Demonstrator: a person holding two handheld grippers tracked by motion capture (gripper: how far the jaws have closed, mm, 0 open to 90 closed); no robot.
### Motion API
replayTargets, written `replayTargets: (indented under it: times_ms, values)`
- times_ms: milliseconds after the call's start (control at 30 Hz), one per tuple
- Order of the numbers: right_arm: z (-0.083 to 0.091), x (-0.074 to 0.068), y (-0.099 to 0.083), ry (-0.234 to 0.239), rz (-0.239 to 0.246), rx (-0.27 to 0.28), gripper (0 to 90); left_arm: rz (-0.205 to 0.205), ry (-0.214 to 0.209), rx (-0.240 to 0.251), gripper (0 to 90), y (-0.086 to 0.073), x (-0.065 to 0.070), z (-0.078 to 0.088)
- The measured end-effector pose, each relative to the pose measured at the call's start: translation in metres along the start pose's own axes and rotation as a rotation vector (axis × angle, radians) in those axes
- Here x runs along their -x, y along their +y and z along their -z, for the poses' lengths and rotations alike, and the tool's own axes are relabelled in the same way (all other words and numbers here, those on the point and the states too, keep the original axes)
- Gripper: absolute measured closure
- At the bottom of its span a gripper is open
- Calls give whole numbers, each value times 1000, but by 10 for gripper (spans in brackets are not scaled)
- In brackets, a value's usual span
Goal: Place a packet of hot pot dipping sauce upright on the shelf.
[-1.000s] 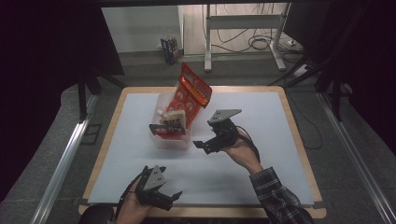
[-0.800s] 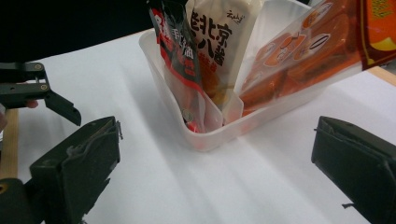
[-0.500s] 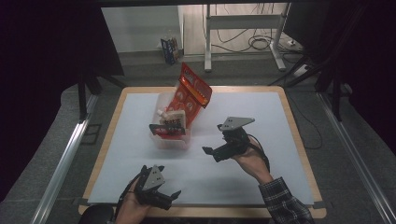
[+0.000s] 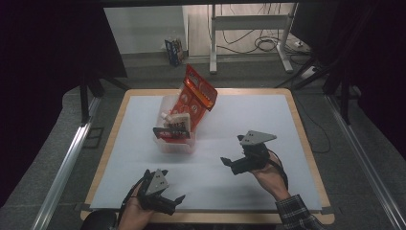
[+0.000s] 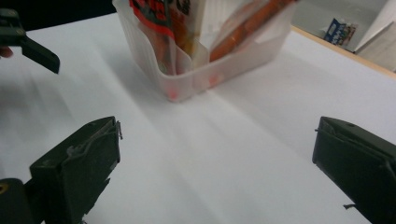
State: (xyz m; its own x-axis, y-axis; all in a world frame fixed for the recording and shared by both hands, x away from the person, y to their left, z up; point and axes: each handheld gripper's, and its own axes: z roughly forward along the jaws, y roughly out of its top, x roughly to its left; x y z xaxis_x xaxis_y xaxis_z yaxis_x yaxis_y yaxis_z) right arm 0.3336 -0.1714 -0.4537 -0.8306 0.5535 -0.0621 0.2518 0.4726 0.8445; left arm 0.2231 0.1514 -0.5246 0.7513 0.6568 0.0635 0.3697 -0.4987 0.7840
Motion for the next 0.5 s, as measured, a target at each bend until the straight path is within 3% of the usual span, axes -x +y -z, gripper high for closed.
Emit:
replayTargets:
  times_ms: [233,500]
  values:
    - [14,6,-24,-31,-53,-5,4,-1,-1,-4,0,0,0,-1]
    - [25,5,-43,-65,-64,-23,4,-11,0,-14,0,0,1,-2]
